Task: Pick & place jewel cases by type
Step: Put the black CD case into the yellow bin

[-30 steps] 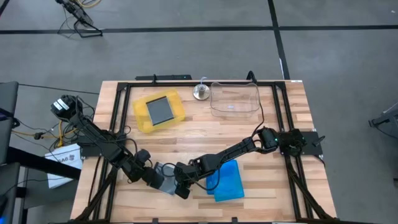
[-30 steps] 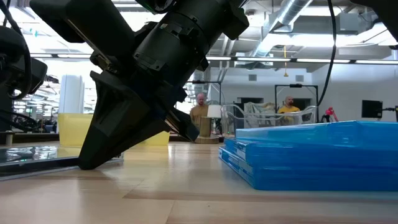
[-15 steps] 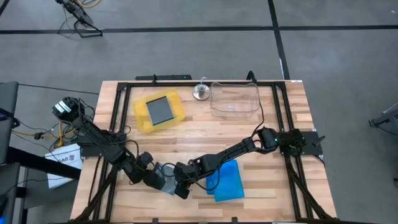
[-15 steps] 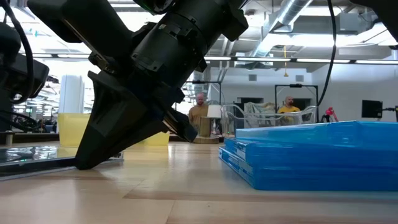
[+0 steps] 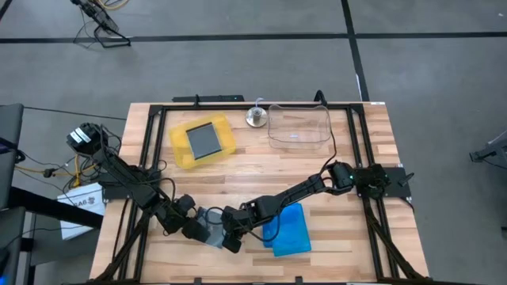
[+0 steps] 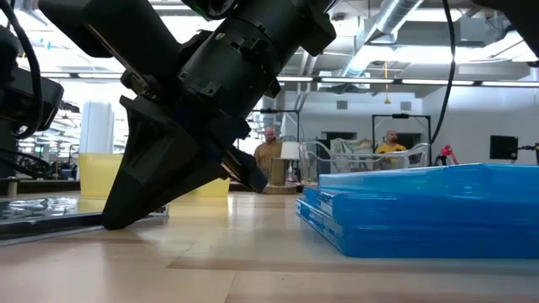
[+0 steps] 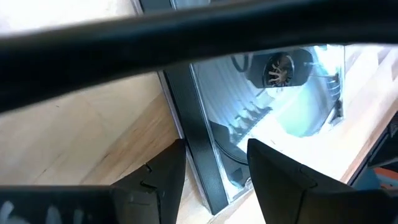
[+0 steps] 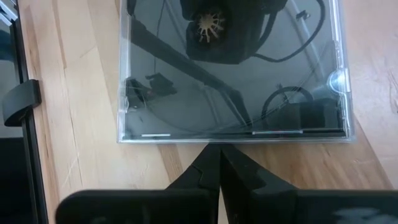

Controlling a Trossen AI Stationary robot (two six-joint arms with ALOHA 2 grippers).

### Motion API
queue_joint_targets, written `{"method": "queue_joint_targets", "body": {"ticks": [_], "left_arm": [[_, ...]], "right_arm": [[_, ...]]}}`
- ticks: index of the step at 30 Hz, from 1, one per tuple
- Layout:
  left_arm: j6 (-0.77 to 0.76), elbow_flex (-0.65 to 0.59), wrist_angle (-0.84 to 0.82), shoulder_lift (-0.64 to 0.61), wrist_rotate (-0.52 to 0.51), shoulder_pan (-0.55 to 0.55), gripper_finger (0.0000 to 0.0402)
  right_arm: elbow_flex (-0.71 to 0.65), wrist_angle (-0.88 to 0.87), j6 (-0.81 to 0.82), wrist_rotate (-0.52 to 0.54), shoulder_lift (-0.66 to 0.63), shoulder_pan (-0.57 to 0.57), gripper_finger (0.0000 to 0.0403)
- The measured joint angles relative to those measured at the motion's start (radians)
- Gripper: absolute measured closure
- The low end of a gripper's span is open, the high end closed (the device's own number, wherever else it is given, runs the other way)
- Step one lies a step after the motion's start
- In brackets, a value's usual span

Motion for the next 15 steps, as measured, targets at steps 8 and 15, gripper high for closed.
{"method": "queue_joint_targets", "body": {"ticks": [8,15], "left_arm": [[-0.022,-0.002,-0.052,-0.148,-0.043,-0.002,0.0239],[-0.038,0.003,-0.096,-0.238,-0.125,0.000,0.0239]], "right_arm": [[0.000,0.000,-0.002,0.001,0.000,-0.002,0.0403],[0.000,0.000,0.000,0.019,0.000,-0.002,0.0403]]}}
